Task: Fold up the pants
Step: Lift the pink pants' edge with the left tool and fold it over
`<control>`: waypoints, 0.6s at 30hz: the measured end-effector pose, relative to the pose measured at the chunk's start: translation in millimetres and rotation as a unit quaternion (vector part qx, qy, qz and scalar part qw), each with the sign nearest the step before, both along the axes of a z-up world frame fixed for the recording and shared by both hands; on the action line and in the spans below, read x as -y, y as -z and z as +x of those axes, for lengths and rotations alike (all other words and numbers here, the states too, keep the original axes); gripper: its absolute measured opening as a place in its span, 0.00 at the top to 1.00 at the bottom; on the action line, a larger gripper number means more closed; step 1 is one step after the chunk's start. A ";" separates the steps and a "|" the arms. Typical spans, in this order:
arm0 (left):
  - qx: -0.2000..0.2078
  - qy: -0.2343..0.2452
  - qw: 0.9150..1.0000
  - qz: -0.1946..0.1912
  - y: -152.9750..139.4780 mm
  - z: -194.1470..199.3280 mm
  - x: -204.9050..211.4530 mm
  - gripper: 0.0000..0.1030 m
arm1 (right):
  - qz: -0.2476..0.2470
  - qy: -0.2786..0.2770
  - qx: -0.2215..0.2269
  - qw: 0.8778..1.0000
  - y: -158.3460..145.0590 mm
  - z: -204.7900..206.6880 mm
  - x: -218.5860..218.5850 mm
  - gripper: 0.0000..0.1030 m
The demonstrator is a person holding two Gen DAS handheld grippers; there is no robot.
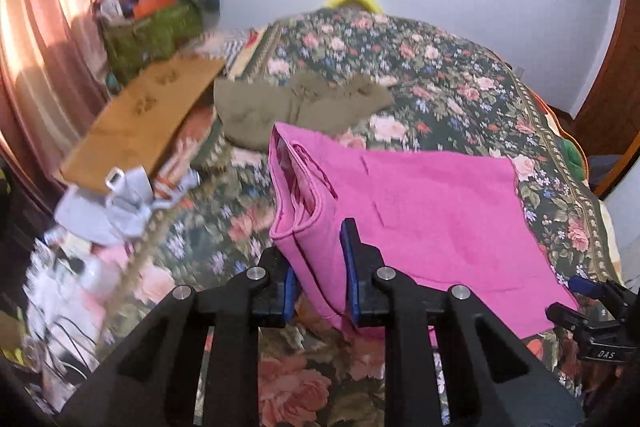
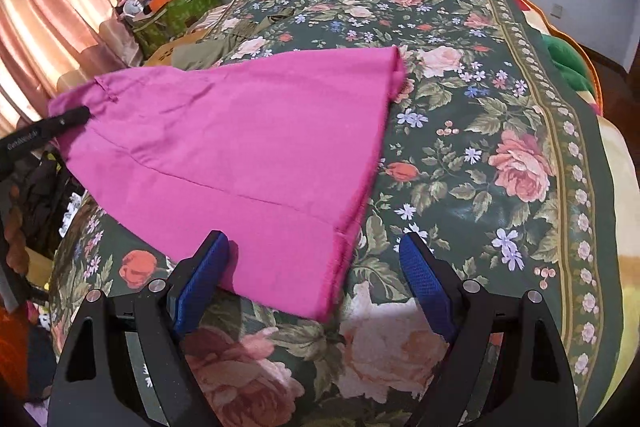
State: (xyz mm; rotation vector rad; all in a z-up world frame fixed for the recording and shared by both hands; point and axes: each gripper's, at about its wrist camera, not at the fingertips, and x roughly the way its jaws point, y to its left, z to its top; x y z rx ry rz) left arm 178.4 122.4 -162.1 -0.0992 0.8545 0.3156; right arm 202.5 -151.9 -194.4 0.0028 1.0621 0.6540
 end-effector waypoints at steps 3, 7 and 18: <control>0.011 0.014 1.000 0.002 -10.5 4.6 8.1 0.82 | 0.000 -0.001 0.000 1.000 0.1 -0.4 0.4 0.18; 0.028 0.043 0.999 -0.003 -28.2 14.6 30.0 0.83 | 0.002 0.001 -0.001 1.000 0.6 -0.8 0.8 0.18; 0.041 0.124 0.986 -0.105 -55.2 52.7 86.0 0.86 | 0.011 0.002 -0.007 1.000 2.4 1.2 2.9 0.18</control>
